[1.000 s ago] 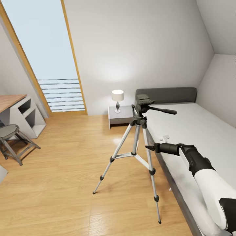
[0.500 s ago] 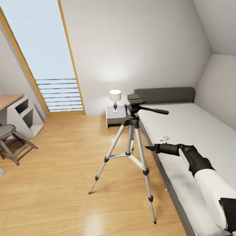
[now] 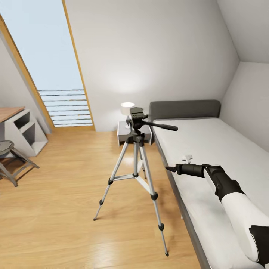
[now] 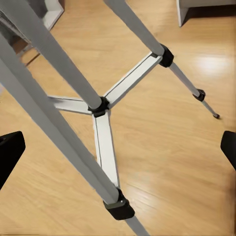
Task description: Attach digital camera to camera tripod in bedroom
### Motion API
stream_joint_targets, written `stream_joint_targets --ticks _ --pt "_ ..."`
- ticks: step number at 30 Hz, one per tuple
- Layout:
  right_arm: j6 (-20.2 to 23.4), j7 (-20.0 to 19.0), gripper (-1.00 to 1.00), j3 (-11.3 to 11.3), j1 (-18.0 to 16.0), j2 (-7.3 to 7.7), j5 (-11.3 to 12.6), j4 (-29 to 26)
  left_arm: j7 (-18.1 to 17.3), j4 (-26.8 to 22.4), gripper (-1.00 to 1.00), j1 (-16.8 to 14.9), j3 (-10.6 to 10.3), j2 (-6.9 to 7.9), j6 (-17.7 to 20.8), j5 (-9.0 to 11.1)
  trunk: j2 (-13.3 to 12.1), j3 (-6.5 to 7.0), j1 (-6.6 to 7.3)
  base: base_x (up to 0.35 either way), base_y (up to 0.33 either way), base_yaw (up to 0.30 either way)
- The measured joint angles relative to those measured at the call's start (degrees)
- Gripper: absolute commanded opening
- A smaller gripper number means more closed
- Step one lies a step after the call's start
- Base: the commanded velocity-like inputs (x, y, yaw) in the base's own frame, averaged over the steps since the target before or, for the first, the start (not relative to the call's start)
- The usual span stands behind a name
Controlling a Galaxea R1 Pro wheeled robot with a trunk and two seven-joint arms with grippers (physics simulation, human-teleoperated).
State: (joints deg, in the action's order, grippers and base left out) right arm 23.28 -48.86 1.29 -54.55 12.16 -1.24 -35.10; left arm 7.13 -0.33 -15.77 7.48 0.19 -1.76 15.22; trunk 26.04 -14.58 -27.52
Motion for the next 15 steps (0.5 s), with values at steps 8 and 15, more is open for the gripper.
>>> stream_joint_targets --ticks 8,15 --pt "0.0 -0.1 1.00 -0.1 0.0 -0.56 -0.1 0.0 0.0 0.0 -1.00 0.0 0.0 0.09 0.0 0.2 0.0 0.00 0.00 0.000 -0.102 0.248" --pt "0.0 -0.2 1.00 -0.1 0.0 -0.51 -0.1 0.0 0.0 0.0 -1.00 0.0 0.0 0.09 0.0 0.2 0.0 0.00 0.00 0.000 -0.004 0.267"
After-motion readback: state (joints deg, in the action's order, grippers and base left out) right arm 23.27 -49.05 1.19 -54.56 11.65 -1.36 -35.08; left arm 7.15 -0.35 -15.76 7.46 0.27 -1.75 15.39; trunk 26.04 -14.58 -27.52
